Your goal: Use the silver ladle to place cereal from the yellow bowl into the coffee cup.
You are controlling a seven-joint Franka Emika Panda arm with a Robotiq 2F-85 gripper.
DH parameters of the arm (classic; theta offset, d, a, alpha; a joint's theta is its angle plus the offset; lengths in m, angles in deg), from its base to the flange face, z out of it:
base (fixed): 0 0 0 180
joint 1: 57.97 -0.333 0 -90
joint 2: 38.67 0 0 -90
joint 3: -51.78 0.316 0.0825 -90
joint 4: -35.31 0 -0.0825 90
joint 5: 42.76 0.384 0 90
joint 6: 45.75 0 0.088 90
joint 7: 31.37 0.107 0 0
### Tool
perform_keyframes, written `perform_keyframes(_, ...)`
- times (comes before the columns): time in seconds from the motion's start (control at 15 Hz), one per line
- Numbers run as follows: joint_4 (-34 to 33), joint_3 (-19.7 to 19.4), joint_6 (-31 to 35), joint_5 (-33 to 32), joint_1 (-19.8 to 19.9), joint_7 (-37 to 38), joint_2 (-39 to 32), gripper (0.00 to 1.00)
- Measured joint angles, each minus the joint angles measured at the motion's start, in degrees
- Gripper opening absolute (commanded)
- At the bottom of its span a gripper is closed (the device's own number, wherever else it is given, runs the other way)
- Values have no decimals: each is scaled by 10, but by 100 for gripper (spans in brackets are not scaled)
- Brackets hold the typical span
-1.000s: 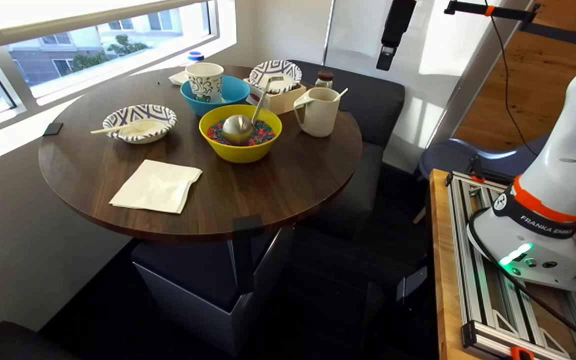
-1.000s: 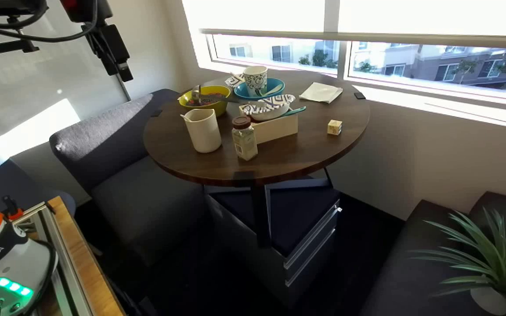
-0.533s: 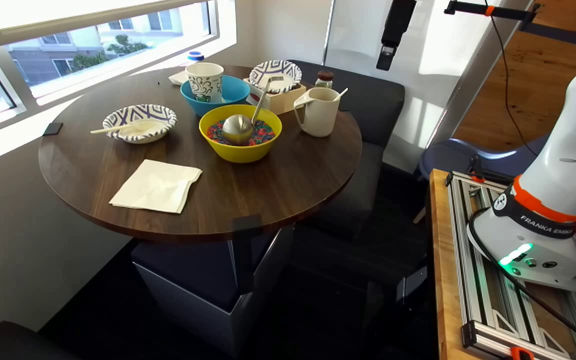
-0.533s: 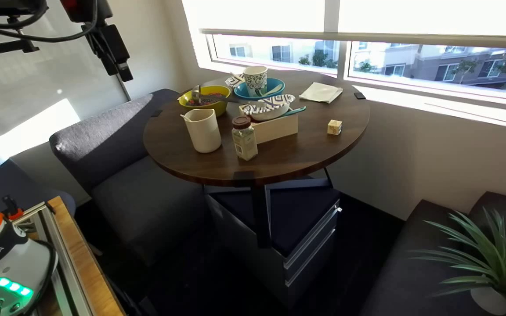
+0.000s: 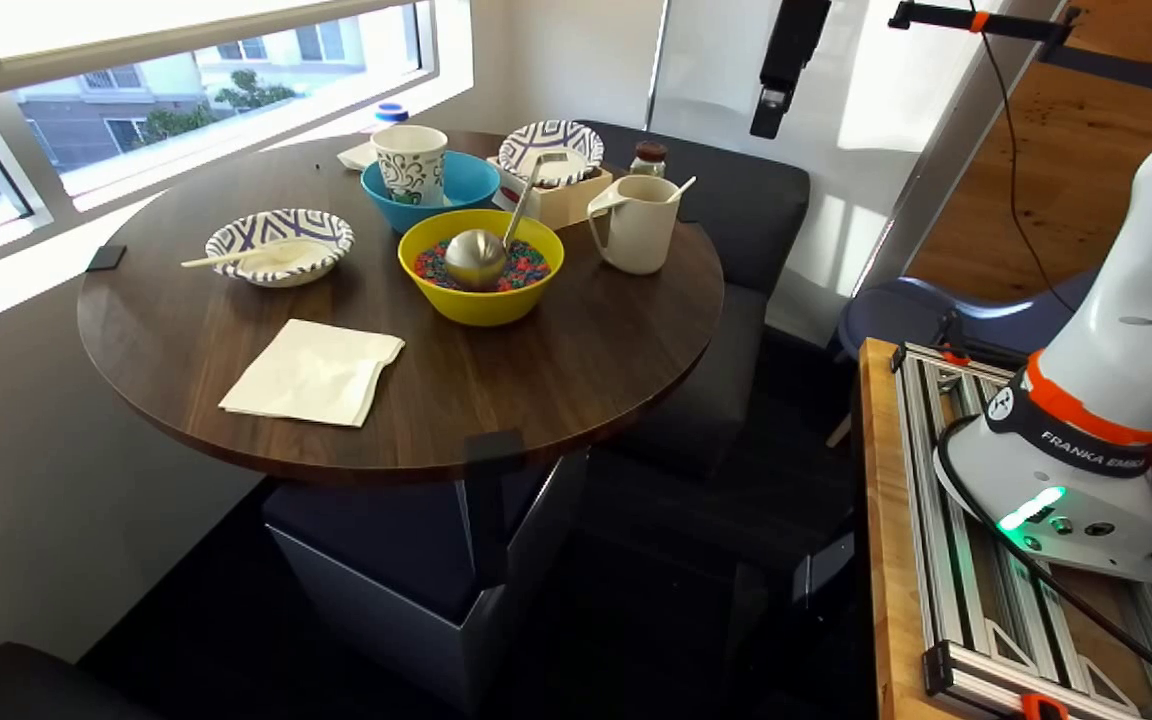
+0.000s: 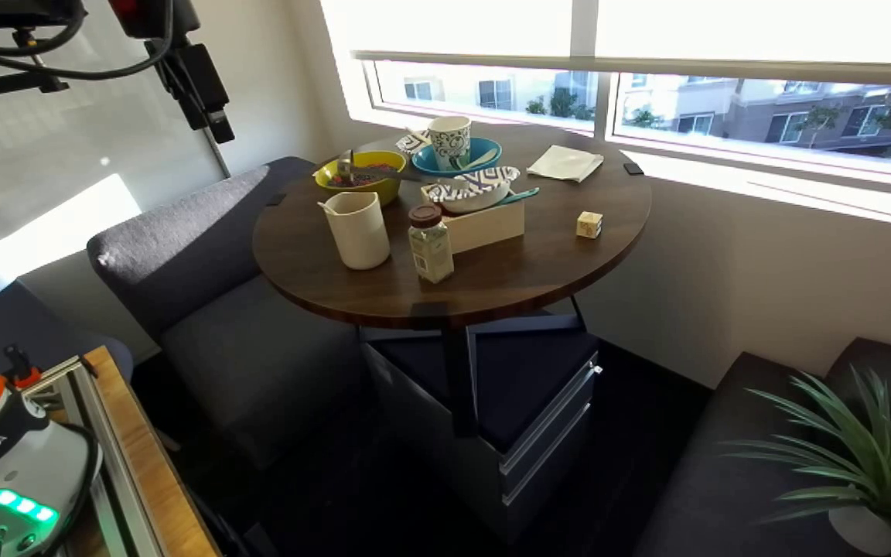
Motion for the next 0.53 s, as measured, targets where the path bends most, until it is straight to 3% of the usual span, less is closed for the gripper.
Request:
perform_keyframes(0.33, -77, -62, 0, 59, 27, 7, -91, 100)
perform_keyframes(0.53, -138, -74, -6, 74, 50, 41, -170, 100)
